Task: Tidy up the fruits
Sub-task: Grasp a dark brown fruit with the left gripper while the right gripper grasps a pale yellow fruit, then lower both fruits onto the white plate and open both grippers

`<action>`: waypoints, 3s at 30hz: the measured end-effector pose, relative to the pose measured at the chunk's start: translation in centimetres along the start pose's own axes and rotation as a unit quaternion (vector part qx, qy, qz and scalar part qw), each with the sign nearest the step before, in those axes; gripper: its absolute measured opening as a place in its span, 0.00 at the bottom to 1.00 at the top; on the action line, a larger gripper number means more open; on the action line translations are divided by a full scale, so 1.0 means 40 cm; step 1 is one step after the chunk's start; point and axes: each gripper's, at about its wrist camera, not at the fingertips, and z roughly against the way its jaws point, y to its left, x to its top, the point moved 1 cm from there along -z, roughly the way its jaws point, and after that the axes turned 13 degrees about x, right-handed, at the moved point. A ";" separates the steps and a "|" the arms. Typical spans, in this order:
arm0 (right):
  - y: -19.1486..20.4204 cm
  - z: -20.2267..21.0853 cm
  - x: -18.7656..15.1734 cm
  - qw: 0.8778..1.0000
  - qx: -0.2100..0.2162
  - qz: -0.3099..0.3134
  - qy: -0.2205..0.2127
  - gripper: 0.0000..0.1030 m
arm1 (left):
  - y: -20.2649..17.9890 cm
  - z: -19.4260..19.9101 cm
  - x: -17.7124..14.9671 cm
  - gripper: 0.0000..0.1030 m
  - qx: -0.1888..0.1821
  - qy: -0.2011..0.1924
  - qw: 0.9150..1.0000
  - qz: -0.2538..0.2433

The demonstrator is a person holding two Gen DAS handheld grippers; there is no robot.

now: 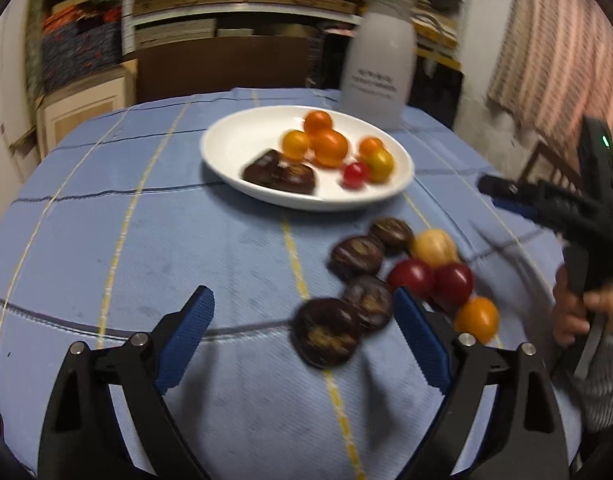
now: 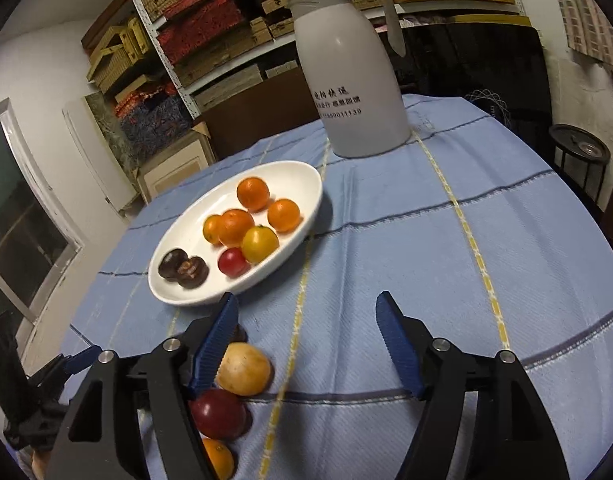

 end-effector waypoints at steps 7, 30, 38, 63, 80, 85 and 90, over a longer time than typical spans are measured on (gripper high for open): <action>0.001 -0.001 -0.005 1.000 -0.005 0.003 0.001 0.74 | -0.028 -0.032 -0.018 0.86 0.062 0.026 0.996 -0.052; 0.018 -0.009 -0.017 1.000 -0.004 0.018 0.011 0.74 | 0.063 -0.025 -0.029 0.91 0.094 0.035 0.995 -0.009; 0.034 -0.020 -0.028 0.999 0.007 0.031 0.029 0.74 | 0.067 -0.053 -0.036 0.91 0.088 0.058 0.994 -0.001; 0.090 -0.143 -0.085 0.988 0.062 0.029 0.135 0.46 | 0.058 -0.082 -0.040 0.74 0.074 0.082 0.994 -0.003; 0.056 -0.073 -0.052 0.995 0.061 0.013 0.074 0.40 | 0.084 -0.052 -0.001 0.41 0.021 0.051 0.998 0.043; 0.053 -0.039 0.015 0.997 0.058 0.012 0.051 0.40 | 0.077 -0.046 0.112 0.41 0.028 0.028 0.999 0.024; 0.080 -0.060 0.138 0.998 0.046 0.031 0.040 0.40 | 0.077 -0.090 0.271 0.41 0.022 0.000 0.999 0.036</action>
